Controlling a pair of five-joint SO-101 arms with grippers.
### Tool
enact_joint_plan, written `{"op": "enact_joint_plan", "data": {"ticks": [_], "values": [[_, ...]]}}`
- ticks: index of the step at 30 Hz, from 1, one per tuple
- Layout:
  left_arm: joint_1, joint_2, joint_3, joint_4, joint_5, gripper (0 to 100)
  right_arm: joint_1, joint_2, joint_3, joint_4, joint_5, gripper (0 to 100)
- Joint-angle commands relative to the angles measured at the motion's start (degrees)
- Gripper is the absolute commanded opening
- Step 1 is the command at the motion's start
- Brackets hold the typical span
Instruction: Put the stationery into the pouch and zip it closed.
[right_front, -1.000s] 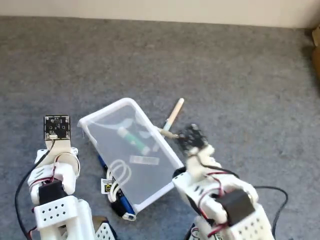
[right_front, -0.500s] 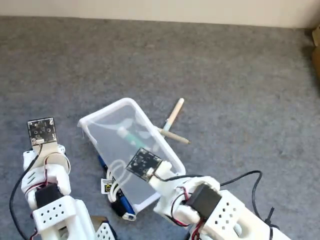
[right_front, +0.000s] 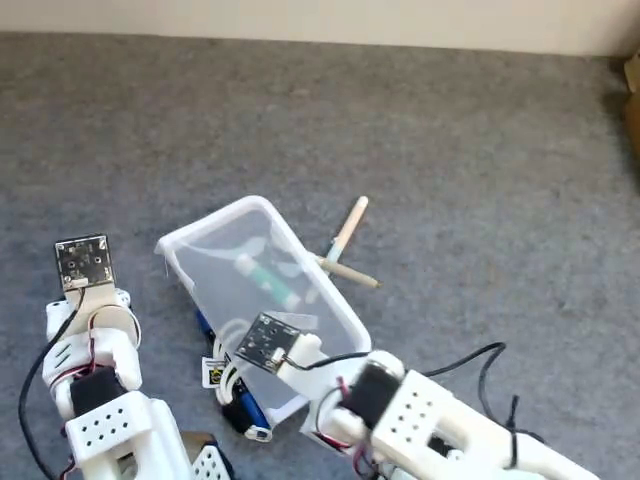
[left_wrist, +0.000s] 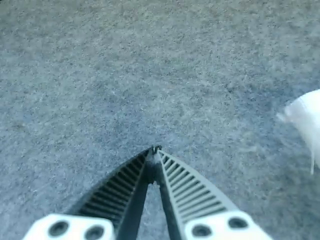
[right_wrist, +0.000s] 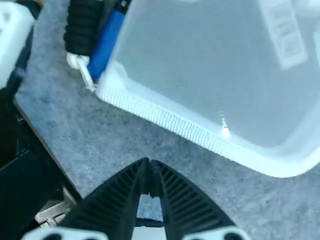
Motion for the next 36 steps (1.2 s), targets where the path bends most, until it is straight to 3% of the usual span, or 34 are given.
{"op": "enact_joint_plan", "data": {"ticks": [1, 5, 14, 22, 29, 32, 36], "values": [[-0.9, -0.8, -0.7, -1.3, 0.7, 3, -0.3, 6.1, -0.4, -2.5, 0.6, 0.4], [-0.9, -0.8, -0.7, -1.2, 0.7, 3, 1.4, 7.8, -0.5, -8.9, 0.6, 0.4], [-0.9, -0.8, -0.7, -1.2, 0.7, 3, 15.0, 8.3, 0.0, -29.0, 0.6, 0.4], [-0.9, -0.8, -0.7, -1.2, 0.7, 3, 19.3, 8.5, 0.0, -45.7, 0.6, 0.4], [-0.9, -0.8, 0.0, -1.5, 0.5, 3, 23.3, 7.7, -0.6, -45.9, 0.6, 0.7], [-1.0, -0.8, 0.0, -1.5, 0.5, 3, 23.3, 7.8, -2.8, -39.6, -0.1, 0.9], [-1.0, -0.8, 0.0, -1.5, 0.5, 3, 23.3, 7.8, -8.7, -27.7, -11.4, 11.5]]}}
